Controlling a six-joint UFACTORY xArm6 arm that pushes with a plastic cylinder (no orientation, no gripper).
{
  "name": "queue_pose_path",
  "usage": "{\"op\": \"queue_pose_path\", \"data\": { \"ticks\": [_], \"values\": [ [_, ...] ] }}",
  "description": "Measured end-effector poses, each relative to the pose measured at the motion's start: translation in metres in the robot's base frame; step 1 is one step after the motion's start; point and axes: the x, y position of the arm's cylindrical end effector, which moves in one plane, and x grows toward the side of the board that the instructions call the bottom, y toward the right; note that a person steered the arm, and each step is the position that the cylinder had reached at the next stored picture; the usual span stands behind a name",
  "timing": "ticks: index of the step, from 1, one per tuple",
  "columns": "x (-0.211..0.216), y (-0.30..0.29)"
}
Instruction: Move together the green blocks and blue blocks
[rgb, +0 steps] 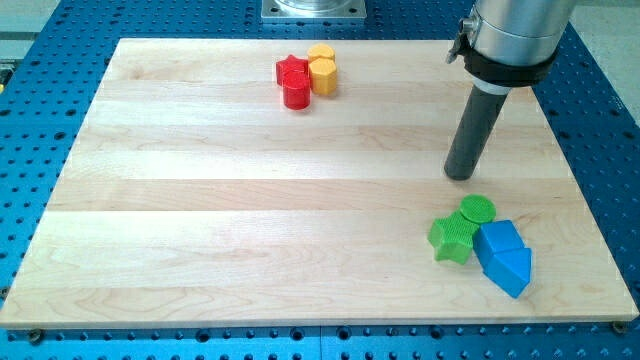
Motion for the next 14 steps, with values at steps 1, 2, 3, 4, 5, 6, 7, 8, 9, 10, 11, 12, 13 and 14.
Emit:
{"op": "queue_pose_path", "data": {
  "ticks": [1, 2, 3, 4, 5, 6, 7, 8, 9, 10, 11, 12, 13, 14],
  "values": [
    [0.000, 0.007],
    [0.017, 0.065],
    [0.065, 0.123],
    [0.150, 0.131],
    [0.169, 0.108],
    [0.170, 0.072],
    [0.166, 0.035],
    [0.150, 0.025],
    [0.132, 0.026],
    [0.123, 0.026],
    [0.125, 0.057],
    [0.097, 0.113],
    [0.052, 0.117],
    [0.038, 0.089]
  ]
}}
